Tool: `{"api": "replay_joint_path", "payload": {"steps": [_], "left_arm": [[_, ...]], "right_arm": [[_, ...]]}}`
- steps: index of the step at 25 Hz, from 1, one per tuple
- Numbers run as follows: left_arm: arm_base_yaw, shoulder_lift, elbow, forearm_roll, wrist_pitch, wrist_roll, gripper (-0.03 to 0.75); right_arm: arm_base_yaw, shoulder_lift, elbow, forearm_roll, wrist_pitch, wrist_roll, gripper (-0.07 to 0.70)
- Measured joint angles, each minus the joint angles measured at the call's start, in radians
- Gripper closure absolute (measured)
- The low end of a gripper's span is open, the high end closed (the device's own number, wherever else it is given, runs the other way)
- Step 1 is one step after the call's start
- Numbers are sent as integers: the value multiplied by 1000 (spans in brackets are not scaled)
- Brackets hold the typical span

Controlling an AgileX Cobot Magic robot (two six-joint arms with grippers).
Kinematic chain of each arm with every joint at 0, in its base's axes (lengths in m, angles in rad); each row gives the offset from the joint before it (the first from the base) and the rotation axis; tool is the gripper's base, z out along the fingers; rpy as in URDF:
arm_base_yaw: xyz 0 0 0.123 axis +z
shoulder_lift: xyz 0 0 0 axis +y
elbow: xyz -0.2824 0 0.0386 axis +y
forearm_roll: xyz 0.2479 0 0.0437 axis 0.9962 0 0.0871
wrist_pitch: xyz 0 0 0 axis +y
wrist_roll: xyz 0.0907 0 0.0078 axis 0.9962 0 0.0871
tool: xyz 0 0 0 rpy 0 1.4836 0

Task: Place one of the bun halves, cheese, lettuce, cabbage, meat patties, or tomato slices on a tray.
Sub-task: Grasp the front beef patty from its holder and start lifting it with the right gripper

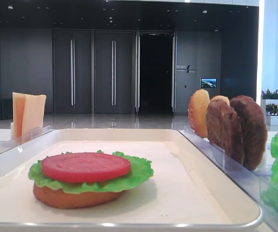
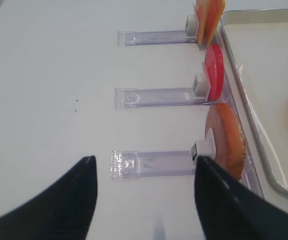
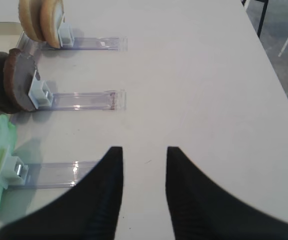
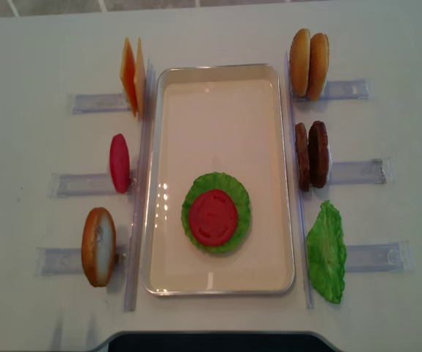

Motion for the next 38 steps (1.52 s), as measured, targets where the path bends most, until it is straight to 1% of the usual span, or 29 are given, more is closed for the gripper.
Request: {"api": "replay_joint_path", "payload": {"steps": [13,16,19,25,31,34,38], "left_arm": [[0,0,0,0,0,0,244],[0,0,0,0,0,0,244],[0,0,0,0,0,0,246],[0,0,0,0,0,0,280],[0,0,0,0,0,0,306],[0,0,0,0,0,0,307],[0,0,0,0,-1,0,307]], "right_arm": [[0,0,-1,3,1,0,395],[0,28,-19,7,35,0,395],[0,139,-53,19,56,0,395],[0,407,-133,71,58,0,395],[0,692,-221,76,57,-8,393],[0,845,-282,79,57,-41,383],[0,1018,-380,122,56,-66,346]]}}
